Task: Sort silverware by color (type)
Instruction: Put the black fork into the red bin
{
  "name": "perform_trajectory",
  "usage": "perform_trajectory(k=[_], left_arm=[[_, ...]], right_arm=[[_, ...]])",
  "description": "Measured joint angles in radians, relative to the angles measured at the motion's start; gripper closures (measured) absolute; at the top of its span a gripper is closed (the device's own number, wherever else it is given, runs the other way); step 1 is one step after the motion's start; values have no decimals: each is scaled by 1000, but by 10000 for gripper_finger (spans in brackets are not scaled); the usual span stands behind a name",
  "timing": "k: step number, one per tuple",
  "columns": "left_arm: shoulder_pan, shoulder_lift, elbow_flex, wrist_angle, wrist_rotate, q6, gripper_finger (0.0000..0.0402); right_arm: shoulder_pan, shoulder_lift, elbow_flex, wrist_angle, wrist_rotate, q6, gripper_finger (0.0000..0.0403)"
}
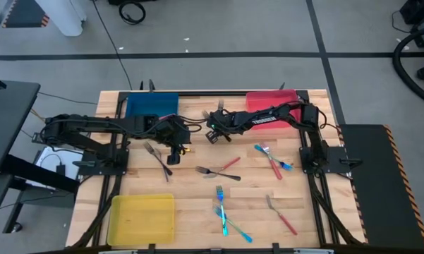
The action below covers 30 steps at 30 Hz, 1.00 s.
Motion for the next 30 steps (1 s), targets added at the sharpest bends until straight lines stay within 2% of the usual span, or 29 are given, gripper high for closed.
perform_trajectory(k=[12, 23, 30], left_arm=[[0, 0, 0, 0, 0, 0, 264], [0, 0, 0, -1, 0, 0, 264], [0, 0, 0, -2, -2, 0, 264]], right_arm=[[29, -85, -10, -70, -14, -43, 401], [30, -83, -7, -95, -32, -66, 398], [29, -83, -6, 20, -175, -157, 381]])
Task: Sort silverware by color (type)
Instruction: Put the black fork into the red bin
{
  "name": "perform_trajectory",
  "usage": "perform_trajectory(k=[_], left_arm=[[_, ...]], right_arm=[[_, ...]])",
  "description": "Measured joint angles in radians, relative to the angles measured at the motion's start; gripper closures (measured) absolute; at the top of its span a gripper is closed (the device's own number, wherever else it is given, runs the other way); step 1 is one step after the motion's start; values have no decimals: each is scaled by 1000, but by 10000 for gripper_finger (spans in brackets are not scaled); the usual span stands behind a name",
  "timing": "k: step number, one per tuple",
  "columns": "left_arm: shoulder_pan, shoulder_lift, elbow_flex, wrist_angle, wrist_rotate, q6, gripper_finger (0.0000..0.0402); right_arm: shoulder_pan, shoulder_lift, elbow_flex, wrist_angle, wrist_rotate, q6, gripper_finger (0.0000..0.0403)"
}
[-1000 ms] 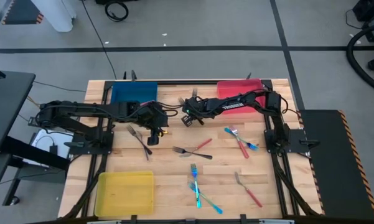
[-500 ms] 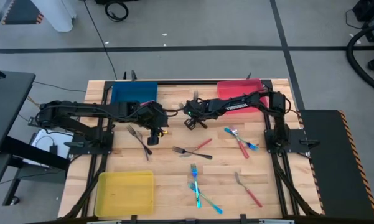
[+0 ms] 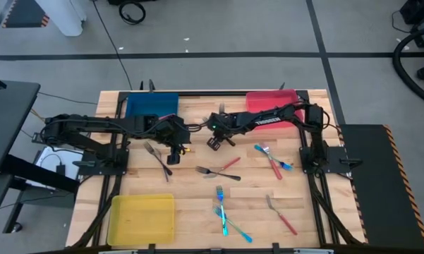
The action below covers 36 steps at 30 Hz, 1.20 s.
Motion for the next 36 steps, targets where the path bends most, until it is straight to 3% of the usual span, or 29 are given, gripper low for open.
perform_trajectory(k=[10, 16, 36], left_arm=[[0, 0, 0, 3, 3, 1, 264], [0, 0, 0, 2, 3, 1, 264], [0, 0, 0, 2, 3, 1, 264]], right_arm=[[-24, 0, 2, 29, 53, -131, 315], [-45, -1, 3, 29, 43, -90, 281], [-48, 37, -43, 106, 25, -57, 277]])
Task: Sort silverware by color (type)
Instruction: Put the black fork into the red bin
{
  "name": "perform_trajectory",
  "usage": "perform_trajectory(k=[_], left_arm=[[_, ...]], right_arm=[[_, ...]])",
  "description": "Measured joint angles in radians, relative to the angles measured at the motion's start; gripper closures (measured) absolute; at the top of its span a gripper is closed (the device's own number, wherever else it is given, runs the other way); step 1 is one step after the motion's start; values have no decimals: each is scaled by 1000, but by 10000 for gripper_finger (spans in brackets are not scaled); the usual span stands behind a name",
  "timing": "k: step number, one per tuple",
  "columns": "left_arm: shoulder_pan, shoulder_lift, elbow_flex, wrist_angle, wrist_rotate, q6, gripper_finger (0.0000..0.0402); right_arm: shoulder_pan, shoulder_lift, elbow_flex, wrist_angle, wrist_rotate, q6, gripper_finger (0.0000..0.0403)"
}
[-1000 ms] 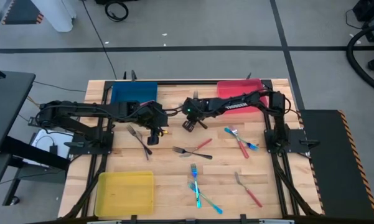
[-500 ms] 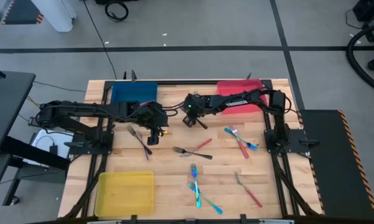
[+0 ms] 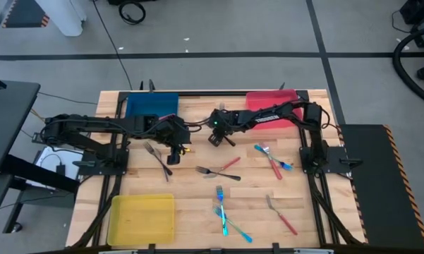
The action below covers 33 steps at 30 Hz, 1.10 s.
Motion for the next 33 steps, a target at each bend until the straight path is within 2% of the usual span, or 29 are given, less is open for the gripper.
perform_trajectory(k=[10, 18, 33], left_arm=[[0, 0, 0, -6, 0, 0, 264], [0, 0, 0, -5, 0, 0, 264], [0, 0, 0, -5, 0, 0, 264]], right_arm=[[5, 14, 4, -3, 30, 24, 287], [5, 15, 4, -6, 30, 27, 387], [2, -15, -4, -2, -40, 18, 392]])
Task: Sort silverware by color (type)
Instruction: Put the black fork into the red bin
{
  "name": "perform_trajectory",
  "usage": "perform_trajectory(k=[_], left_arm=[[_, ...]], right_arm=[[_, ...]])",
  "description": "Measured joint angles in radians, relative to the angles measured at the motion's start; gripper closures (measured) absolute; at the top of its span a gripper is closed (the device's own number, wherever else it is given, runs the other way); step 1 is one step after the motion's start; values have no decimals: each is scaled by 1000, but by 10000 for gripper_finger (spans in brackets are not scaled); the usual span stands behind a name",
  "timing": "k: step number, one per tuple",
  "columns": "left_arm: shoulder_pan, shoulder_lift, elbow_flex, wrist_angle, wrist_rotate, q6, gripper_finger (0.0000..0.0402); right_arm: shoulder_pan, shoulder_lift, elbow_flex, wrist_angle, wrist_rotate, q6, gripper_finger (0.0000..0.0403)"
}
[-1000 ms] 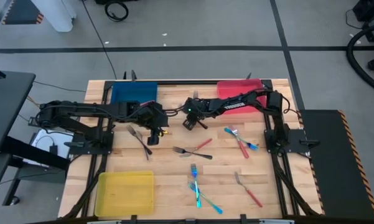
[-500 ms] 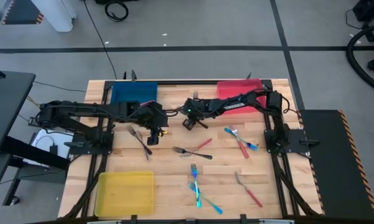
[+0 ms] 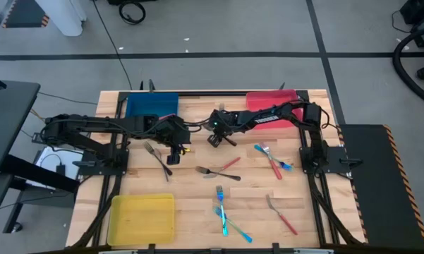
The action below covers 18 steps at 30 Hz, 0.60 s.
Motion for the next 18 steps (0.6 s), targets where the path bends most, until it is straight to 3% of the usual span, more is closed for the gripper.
perform_trajectory(k=[9, 18], left_arm=[[0, 0, 0, -5, -2, 0, 264], [0, 0, 0, -9, 0, -1, 264]], right_arm=[[-5, -95, 0, -23, -49, -55, 393], [-62, -304, 2, -232, 12, -136, 392]])
